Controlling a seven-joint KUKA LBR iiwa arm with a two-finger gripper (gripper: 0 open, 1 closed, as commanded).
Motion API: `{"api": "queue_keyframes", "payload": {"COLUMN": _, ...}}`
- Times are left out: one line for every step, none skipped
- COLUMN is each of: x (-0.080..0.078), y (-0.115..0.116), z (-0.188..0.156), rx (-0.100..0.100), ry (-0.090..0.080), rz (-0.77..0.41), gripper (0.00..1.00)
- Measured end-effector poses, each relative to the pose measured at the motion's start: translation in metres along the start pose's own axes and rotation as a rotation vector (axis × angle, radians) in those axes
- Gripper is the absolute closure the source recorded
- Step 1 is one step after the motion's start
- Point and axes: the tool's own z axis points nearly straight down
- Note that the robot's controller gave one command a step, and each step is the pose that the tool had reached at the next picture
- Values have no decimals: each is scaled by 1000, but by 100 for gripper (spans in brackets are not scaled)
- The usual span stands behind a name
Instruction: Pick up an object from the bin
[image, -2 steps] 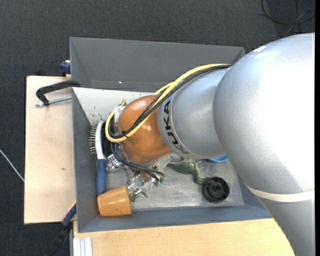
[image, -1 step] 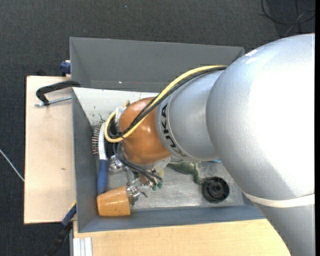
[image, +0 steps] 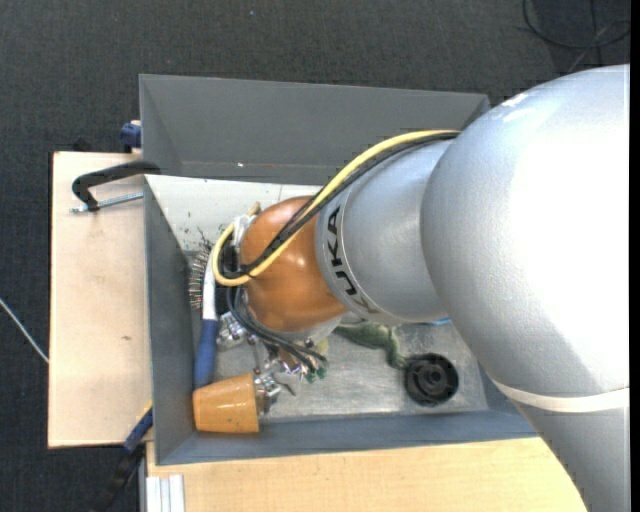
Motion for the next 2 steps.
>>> {"api": "queue_keyframes", "payload": {"x": 4, "y": -5, "z": 2, "rx": 6, "ry": 17, "rz": 4, "gripper": 100}}
{"api": "queue_keyframes", "payload": {"x": 7, "y": -12, "z": -177, "rx": -25, "ry": -8, "rz": -114, "gripper": 100}}
